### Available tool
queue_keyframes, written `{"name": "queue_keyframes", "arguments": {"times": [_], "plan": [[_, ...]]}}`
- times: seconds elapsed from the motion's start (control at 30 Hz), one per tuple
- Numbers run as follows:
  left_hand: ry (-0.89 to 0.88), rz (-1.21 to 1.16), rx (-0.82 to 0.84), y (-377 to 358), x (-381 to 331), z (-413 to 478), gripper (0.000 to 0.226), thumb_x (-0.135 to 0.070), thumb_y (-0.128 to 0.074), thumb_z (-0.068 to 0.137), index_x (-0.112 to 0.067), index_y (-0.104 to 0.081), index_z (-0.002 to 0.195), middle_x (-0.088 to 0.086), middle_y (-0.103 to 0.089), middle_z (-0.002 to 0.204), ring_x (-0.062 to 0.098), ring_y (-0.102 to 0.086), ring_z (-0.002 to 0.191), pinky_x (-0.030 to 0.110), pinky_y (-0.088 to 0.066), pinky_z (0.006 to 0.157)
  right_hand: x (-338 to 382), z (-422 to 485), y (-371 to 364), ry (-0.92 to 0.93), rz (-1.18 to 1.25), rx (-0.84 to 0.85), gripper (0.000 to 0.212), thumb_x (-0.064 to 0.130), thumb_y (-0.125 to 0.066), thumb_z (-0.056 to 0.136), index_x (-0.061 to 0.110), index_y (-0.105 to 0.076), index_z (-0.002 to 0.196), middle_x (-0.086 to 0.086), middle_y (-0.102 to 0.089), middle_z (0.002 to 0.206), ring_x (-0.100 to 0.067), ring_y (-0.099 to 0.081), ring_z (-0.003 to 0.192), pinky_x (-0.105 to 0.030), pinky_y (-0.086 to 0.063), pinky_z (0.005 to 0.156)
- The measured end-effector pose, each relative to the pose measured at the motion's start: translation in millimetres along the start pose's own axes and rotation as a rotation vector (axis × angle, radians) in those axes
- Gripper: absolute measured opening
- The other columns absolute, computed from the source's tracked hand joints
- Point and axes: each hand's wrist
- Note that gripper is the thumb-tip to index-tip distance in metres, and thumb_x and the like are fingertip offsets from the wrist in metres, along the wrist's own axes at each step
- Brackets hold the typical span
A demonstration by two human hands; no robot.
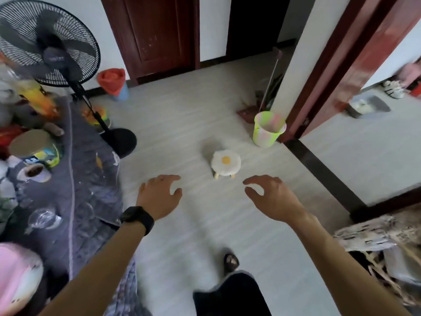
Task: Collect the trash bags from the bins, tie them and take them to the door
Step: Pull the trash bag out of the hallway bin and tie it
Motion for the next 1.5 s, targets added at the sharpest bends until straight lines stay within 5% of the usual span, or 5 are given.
{"name": "queue_keyframes", "arguments": {"times": [0.23, 0.6, 0.87, 1.5], "plan": [[0.048, -0.017, -0.070, 50.7, 26.6, 160.5, 0.044, -0.042, -0.052, 0.092, -0.036, -0.050, 0.135, -0.002, -0.054, 0.139, 0.024, -0.050, 0.125, 0.046, -0.038, 0.107, 21.4, 197.7, 5.8, 0.065, 0.029, 0.009, 0.023, 0.036, -0.061, 0.090, 0.034, -0.070, 0.112, 0.005, -0.071, 0.117, -0.021, -0.065, 0.107, -0.037, -0.050, 0.095], [0.171, -0.064, -0.173, 179.3, 82.4, 390.4, 0.049, -0.050, -0.049, 0.088, -0.034, -0.053, 0.134, 0.000, -0.056, 0.136, 0.027, -0.054, 0.121, 0.050, -0.044, 0.100, 125.1, 502.1, 38.6, 0.242, 0.011, 0.129, 0.026, 0.044, -0.051, 0.097, 0.041, -0.063, 0.120, 0.015, -0.061, 0.130, -0.012, -0.053, 0.119, -0.021, -0.033, 0.090], [0.194, -0.068, -0.150, 226.0, 145.3, 557.1, 0.057, -0.056, -0.037, 0.081, -0.037, -0.052, 0.133, -0.003, -0.058, 0.134, 0.024, -0.053, 0.122, 0.049, -0.043, 0.101, 173.2, 694.8, 15.3, 0.273, -0.016, 0.190, 0.028, 0.047, -0.048, 0.097, 0.043, -0.060, 0.122, 0.018, -0.058, 0.133, -0.012, -0.049, 0.123, -0.024, -0.034, 0.097], [0.373, -0.155, -0.175, 387.2, 279.5, 998.7, 0.044, -0.044, -0.051, 0.092, -0.037, -0.050, 0.135, 0.001, -0.051, 0.142, 0.026, -0.045, 0.130, 0.045, -0.035, 0.109, 296.6, 1163.8, 10.2, 0.301, 0.050, 0.226, 0.028, 0.043, -0.051, 0.097, 0.039, -0.062, 0.123, 0.016, -0.060, 0.132, -0.010, -0.052, 0.124, -0.024, -0.037, 0.099]]}}
Point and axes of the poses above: each hand's wrist, its own z-axis towards the middle knuckle, its own y-axis out of the back of the hand, x = y × z
